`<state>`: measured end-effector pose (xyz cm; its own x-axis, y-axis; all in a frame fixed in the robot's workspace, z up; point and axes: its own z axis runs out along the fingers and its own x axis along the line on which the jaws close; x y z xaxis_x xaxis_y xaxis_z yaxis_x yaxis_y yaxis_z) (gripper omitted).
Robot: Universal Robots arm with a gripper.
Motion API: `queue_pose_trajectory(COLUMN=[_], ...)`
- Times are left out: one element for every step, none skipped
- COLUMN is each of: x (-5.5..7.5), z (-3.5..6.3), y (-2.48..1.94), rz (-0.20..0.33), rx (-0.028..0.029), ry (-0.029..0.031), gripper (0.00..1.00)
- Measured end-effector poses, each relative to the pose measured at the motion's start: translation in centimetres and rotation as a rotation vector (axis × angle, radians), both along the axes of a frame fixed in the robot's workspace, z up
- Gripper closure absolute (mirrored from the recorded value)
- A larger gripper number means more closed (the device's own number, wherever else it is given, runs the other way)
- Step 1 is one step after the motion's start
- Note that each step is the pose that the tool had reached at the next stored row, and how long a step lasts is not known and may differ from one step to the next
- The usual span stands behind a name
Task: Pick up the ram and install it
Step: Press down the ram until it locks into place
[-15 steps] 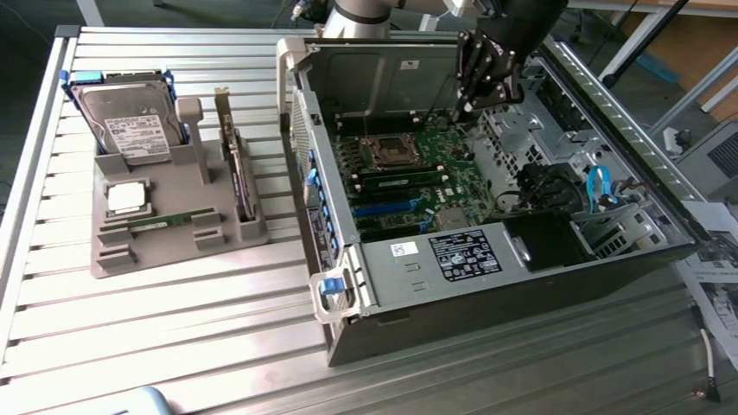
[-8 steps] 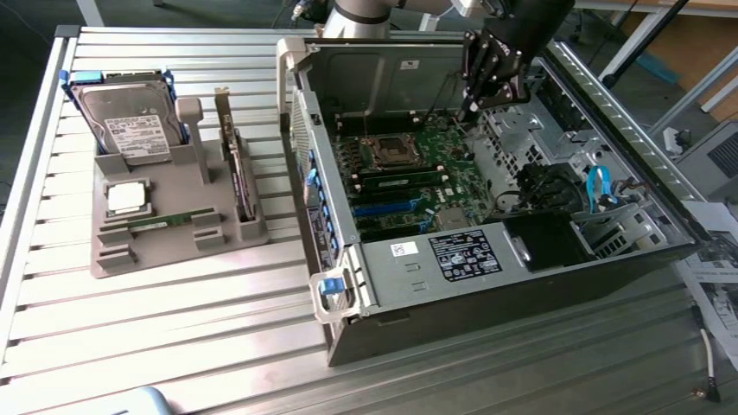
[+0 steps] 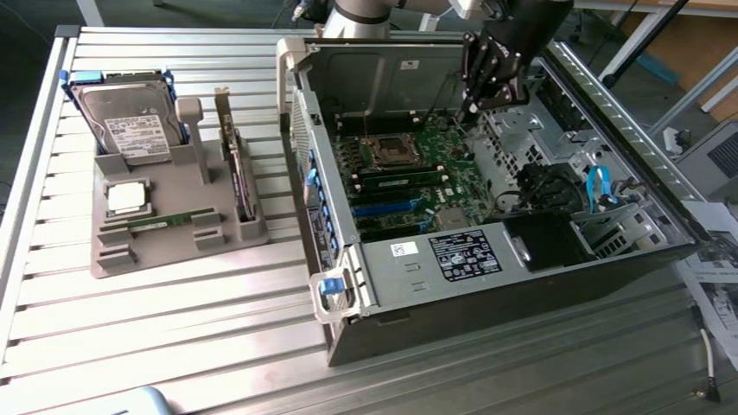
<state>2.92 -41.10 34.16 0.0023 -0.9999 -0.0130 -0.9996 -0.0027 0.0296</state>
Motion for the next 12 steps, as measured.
queue_pose_trajectory(x=[0.0, 0.0, 0.0, 0.0, 0.0, 0.0, 0.0, 0.0, 0.0, 0.0, 0.0, 0.0], z=[-0.11, -0.25, -0.41, -0.6, -0.78, -0.99, -1.14, -1.34, -1.52, -1.69, -1.88, -2.06], y=[0.0, 0.0, 0.0, 0.0, 0.0, 0.0, 0.0, 0.0, 0.0, 0.0, 0.0, 0.0], rz=[0.0, 0.0, 0.0, 0.0, 0.0, 0.0, 0.0, 0.0, 0.0, 0.0, 0.0, 0.0], rx=[-0.0001, -0.0001, -0.0001, 0.0, 0.0001, 0.0001, 0.0001, 0.0, 0.0, 0.0, 0.0, -0.0001], ry=[0.0, 0.0001, 0.0001, 0.0, 0.0, 0.0, 0.0, 0.0, 0.0, 0.0, 0.0, 0.0001], gripper=[0.9, 0.9, 0.9, 0.9, 0.9, 0.9, 0.9, 0.9, 0.9, 0.9, 0.9, 0.9])
